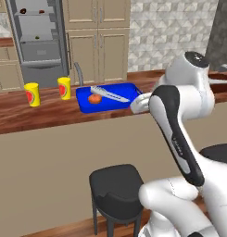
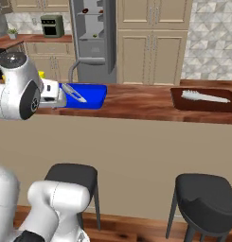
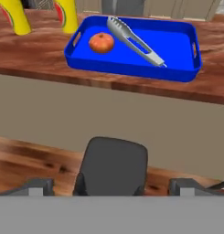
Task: Gather the squash and lemon wedge from the fridge and place them on a tray on the dining counter. Then gather the steak and chicken drumstick from the fridge and place them on the other tray.
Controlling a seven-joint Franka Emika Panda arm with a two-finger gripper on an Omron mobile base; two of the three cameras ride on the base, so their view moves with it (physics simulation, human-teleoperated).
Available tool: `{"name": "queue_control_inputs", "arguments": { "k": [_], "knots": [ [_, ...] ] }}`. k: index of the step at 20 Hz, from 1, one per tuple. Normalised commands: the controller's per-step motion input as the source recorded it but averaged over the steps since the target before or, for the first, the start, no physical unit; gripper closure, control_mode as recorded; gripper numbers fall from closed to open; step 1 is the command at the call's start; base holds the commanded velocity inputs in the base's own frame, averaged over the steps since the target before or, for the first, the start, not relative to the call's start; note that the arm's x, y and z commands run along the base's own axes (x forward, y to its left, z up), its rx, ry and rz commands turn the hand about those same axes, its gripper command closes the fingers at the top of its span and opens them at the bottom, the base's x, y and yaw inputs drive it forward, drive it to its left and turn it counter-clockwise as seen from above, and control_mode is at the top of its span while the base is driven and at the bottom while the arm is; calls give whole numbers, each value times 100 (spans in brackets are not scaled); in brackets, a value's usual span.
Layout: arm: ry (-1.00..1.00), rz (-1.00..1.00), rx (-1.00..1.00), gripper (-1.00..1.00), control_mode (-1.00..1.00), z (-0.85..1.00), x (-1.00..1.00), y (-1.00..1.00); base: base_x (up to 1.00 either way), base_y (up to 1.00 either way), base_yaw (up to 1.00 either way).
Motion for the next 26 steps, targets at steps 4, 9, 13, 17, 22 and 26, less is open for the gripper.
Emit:
{"name": "queue_control_inputs", "arguments": {
  "k": [4, 9, 13, 17, 22, 26],
  "knots": [
    [-26, 0, 0, -100, -100, 25, -100, -28, 0, 0, 0],
    [-19, 0, 0, -100, -100, -2, -96, -22, 0, 0, 0],
    [1, 0, 0, -100, -100, -2, -7, 0, 0, 0, 0],
    [-5, -3, 0, -100, -100, 0, -31, -3, 0, 0, 0],
    [-3, -4, 1, -100, 100, -4, -31, -5, -56, -28, -11],
    [0, 0, 0, -100, 100, 0, 0, 0, -63, -72, -24]
  ]
}}
